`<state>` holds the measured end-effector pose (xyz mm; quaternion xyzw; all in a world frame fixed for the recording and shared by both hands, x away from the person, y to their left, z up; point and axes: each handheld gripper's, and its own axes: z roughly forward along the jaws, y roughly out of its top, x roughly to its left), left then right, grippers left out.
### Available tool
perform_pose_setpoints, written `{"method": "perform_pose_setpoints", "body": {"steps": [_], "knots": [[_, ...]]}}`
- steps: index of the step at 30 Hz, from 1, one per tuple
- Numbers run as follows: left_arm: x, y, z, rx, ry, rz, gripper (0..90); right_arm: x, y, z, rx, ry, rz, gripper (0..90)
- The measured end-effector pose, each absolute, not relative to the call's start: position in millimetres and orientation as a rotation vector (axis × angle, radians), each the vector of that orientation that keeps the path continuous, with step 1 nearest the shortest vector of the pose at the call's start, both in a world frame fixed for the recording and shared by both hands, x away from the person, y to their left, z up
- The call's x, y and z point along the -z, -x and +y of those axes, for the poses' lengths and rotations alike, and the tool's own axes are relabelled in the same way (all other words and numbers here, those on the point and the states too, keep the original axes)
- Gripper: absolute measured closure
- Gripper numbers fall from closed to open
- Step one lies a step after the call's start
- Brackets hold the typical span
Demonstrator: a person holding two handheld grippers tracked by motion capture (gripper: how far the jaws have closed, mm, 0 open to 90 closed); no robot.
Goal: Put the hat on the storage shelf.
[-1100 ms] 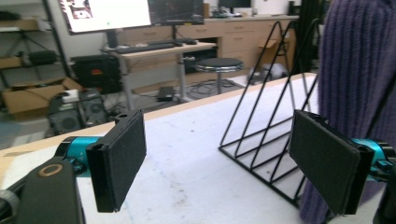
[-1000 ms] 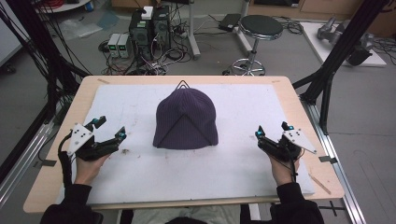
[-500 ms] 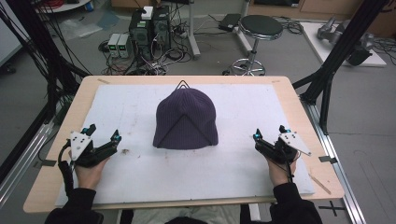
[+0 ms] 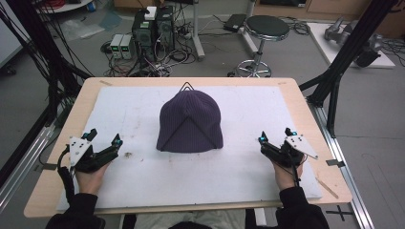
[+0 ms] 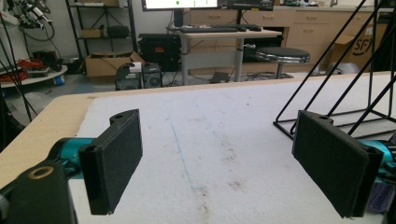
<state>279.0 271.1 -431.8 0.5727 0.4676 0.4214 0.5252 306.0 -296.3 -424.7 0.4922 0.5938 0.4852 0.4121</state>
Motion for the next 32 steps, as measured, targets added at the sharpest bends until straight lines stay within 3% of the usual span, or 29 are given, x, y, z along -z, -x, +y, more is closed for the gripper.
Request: {"method": "perform_pose_setpoints", "body": {"steps": [32], "knots": [[434.7, -278.4, 270.2, -0.945, -1.386, 1.08, 16.9, 425.7, -305.2, -294.6, -1.218, -1.237, 1.523, 11.5]]}}
